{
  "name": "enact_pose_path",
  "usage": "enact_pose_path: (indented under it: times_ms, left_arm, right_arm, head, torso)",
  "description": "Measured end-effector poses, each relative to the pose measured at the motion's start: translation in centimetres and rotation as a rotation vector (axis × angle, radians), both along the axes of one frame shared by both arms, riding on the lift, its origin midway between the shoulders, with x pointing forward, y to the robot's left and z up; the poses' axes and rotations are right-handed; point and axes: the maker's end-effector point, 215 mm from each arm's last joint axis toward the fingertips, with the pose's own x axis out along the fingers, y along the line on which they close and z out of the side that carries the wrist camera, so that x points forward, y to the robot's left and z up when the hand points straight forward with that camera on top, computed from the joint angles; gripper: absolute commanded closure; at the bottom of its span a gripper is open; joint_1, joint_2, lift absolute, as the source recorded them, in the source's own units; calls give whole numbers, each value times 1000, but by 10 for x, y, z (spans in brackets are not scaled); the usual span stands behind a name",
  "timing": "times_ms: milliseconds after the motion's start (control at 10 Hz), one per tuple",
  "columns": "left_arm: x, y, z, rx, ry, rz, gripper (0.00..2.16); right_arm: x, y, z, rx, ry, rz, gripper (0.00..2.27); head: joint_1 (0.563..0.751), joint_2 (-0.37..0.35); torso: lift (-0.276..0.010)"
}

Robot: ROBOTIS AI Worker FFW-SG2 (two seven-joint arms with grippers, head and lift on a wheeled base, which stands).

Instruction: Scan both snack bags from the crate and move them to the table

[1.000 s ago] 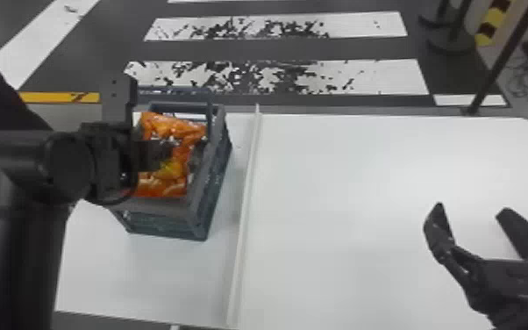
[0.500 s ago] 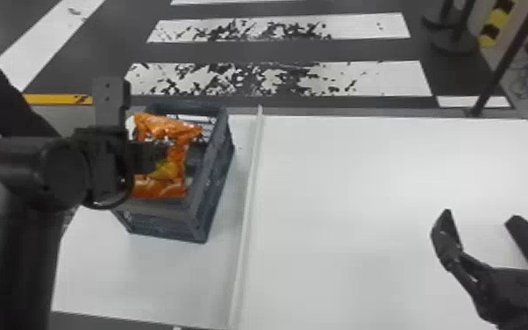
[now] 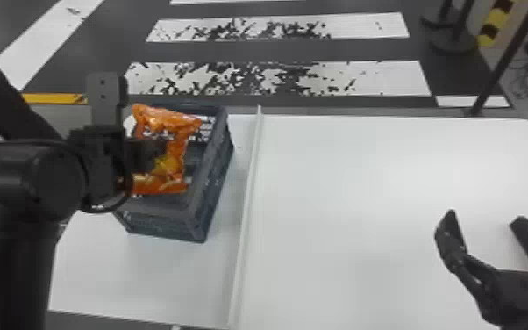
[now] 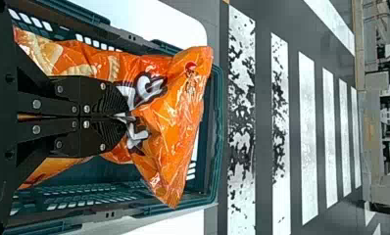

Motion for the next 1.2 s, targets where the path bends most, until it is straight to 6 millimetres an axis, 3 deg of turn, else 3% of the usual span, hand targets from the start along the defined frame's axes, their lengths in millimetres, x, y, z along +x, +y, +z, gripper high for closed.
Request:
enact_pose_path:
  times_ms: [200, 700, 1000, 1200]
  left_arm:
    - [1, -2, 11, 12, -31, 5, 2142]
    - [-6, -3, 70, 66, -174, 24, 2142]
    - [-17, -36, 100, 23, -242, -42, 2142]
    - [-30, -76, 101, -59, -241, -132, 2142]
  right_arm:
    - [-2, -2, 1, -1, -5, -4, 80]
    - [-2, -6, 1, 5, -8, -12, 80]
    - [4, -14, 7, 0, -27, -27, 80]
    - [10, -23, 17, -1, -53, -46, 80]
  head:
    - [695, 95]
    - [695, 90]
    - [695, 45]
    - [695, -5]
  torso:
    - [-87]
    - [-87]
    - [-87]
    - [-87]
